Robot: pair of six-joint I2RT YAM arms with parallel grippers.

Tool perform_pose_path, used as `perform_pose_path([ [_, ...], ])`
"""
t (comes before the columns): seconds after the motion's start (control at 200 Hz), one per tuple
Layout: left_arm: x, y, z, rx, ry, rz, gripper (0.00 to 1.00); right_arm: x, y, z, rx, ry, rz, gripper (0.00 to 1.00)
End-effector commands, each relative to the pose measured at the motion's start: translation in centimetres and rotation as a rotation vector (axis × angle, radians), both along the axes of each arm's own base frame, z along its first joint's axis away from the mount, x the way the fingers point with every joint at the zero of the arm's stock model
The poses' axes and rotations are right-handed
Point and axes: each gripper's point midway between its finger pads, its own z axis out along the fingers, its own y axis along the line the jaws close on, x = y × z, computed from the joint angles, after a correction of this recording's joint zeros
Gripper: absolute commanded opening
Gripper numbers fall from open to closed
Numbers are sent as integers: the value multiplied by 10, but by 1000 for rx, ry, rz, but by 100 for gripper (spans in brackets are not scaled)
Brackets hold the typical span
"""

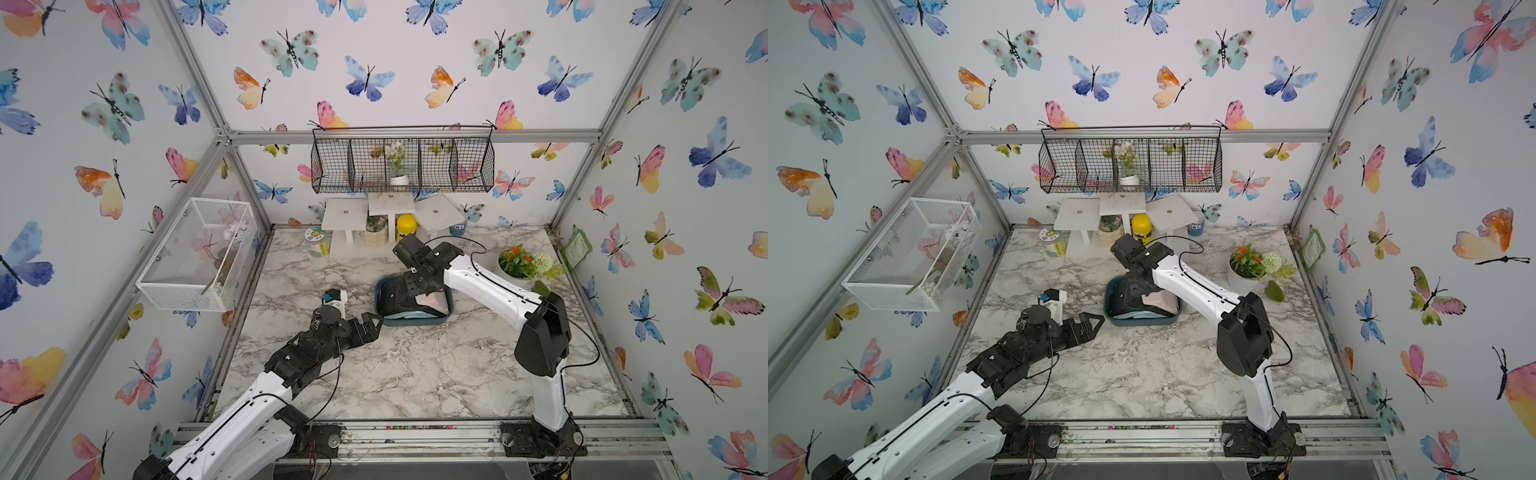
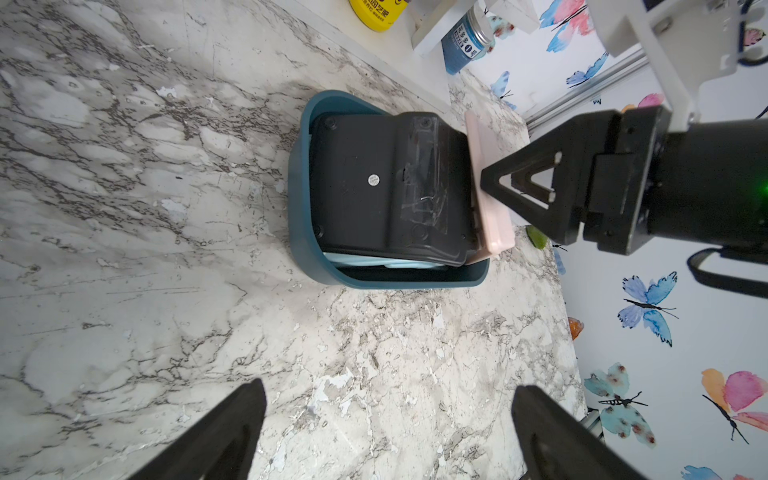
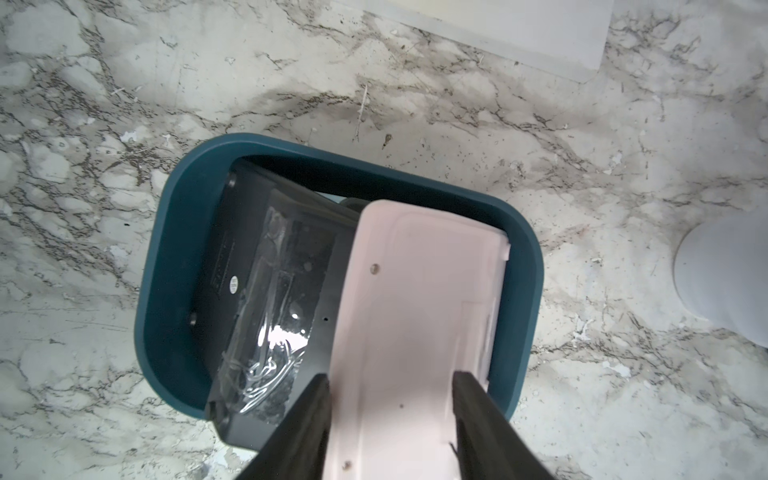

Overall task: Put the calculator in the storage box
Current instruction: Place the calculator in the storage box.

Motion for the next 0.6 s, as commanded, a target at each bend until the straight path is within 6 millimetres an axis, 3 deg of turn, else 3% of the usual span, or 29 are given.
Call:
perform_pose_path([
  [0.0,-3,-2,-1,-2,4,-18,99,-5,5,18,52,-20,21,57],
  [0.18,-2,-3,3,-5,-2,-23,99,-6,3,30,74,-39,22,65],
  [0.28,-1,-3,7,-1,-8,-22,99,-8,1,37,85,-50,21,78],
  [0.355,-1,-2,11,4,-14,-21,99,-10,-1,42,101,-63,22,98],
  [0.596,-1,5,31,23,-52,0,99,-23,-11,67,167,-109,38,98],
])
